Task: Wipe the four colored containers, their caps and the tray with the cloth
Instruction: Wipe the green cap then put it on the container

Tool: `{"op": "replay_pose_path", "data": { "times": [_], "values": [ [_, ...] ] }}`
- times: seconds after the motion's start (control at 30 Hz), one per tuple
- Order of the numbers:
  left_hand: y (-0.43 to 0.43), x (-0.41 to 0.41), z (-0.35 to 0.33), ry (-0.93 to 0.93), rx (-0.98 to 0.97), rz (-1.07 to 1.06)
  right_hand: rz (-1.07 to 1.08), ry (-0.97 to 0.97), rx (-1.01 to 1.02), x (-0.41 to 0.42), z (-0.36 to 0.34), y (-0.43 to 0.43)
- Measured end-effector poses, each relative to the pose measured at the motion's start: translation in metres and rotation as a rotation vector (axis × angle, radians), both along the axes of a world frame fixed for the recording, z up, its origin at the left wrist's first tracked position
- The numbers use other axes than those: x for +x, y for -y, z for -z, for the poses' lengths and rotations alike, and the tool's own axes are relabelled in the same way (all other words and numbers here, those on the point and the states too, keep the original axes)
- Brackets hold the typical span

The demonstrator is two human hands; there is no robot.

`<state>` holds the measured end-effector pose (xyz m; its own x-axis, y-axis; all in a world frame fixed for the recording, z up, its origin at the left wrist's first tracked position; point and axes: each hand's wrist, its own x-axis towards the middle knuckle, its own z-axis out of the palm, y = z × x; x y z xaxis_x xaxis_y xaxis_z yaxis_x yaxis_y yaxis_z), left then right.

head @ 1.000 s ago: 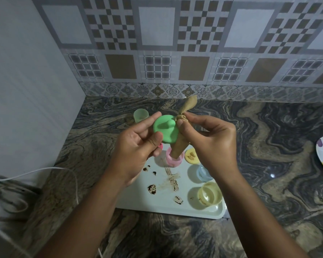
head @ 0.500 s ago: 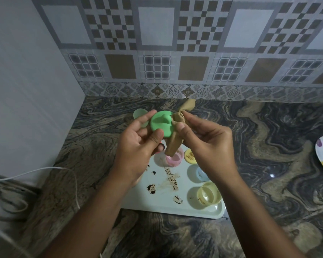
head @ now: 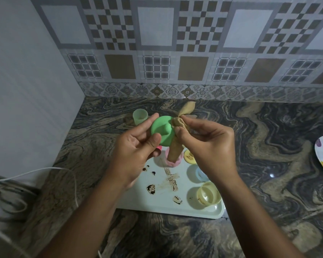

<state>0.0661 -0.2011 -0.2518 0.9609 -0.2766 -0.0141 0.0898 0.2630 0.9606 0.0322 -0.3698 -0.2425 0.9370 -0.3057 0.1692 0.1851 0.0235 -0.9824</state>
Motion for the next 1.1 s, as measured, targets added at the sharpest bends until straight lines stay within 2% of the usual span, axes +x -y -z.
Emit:
{"op": "replay_pose_path", "data": {
  "times": [0.07,0.13,0.23,0.43,0.57,0.63,0.9,1.1],
  "values": [
    [-0.003,0.003,-0.002,-0.037,-0.007,0.008,0.008,-0.001,0.004,0.002,-0.001,-0.001],
    [-0.001,0.003,-0.001,-0.072,-0.002,-0.077,0.011,-0.008,0.001,0.005,-0.002,-0.002],
    [0.006,-0.004,0.005,-0.041,-0.002,-0.151,0.012,-0.014,0.01,0.006,-0.001,-0.003],
    [-0.006,0.0,0.003,-0.028,0.026,0.061,0.013,-0.027,-0.005,0.006,-0.003,0.002],
    [0.004,0.002,0.003,-0.128,-0.059,-0.173,0.009,-0.034,0.012,0.006,-0.005,-0.003],
    [0.006,0.001,0.005,-0.135,-0.064,-0.206,0.005,-0.038,0.017,0.004,-0.005,-0.005],
    [-0.003,0.004,-0.002,-0.095,-0.081,0.01,0.064,-0.031,0.005,0.006,-0.006,-0.003],
    [0.006,0.0,-0.004,-0.11,-0.082,-0.18,0.048,-0.124,0.082,0.012,-0.009,-0.004]
  ]
}}
